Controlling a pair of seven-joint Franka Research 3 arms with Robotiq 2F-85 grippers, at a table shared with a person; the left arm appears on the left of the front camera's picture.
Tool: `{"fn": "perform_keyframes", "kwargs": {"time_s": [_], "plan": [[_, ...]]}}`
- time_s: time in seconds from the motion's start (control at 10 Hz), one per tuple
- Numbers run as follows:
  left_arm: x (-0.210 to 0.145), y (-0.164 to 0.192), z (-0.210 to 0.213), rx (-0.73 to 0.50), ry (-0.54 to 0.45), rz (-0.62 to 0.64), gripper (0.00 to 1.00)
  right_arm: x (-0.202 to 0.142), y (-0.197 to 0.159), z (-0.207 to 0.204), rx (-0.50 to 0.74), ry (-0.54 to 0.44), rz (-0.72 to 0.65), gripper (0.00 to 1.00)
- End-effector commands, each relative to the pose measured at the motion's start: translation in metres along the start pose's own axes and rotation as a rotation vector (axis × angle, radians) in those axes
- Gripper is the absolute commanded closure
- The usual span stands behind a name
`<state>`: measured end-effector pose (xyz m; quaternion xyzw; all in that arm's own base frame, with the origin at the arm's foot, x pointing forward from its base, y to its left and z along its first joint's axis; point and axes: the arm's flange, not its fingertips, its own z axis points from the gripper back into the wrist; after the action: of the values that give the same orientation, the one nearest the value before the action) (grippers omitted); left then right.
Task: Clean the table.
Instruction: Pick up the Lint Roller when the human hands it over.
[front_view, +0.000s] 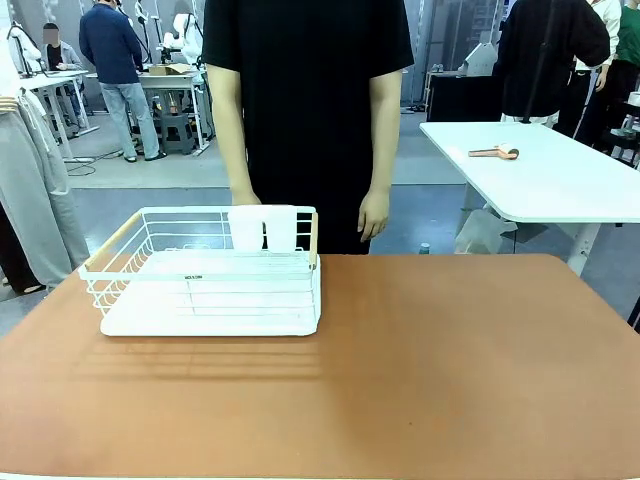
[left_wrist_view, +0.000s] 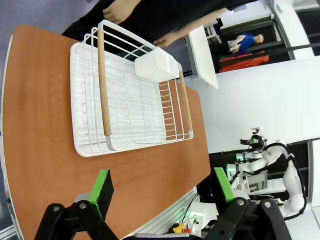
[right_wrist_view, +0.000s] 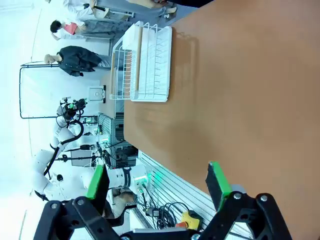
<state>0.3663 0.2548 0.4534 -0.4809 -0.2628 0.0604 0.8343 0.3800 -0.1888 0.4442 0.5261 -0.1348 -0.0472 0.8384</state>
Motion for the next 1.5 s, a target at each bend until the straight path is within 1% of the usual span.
{"fn": "perform_keyframes", "kwargs": {"time_s": [0.0, 0.1, 0.2, 0.3, 0.4, 1.4], "plan": [[0.008, -0.006, -0.006, -0.017, -0.007, -0.026, 0.0, 0.008, -0.003, -0.002, 0.005, 0.006, 0.012, 0.0], [0.009, -0.009, -0.007, -0.011, -0.003, -0.027, 0.0, 0.009, -0.003, -0.004, -0.013, 0.014, 0.009, 0.0], [0.01, -0.01, -0.01, 0.006, -0.012, -0.015, 0.0, 0.013, -0.011, 0.005, -0.009, 0.013, 0.006, 0.0], [0.008, -0.015, -0.018, 0.029, 0.008, -0.044, 0.0, 0.015, -0.008, 0.0, -0.012, 0.028, 0.042, 0.0], [0.007, -0.008, -0.013, 0.005, 0.008, -0.008, 0.0, 0.008, -0.01, 0.0, -0.02, 0.01, -0.019, 0.0], [0.007, -0.008, -0.013, 0.005, 0.008, -0.008, 0.0, 0.008, -0.01, 0.0, -0.02, 0.01, -0.019, 0.0]]}}
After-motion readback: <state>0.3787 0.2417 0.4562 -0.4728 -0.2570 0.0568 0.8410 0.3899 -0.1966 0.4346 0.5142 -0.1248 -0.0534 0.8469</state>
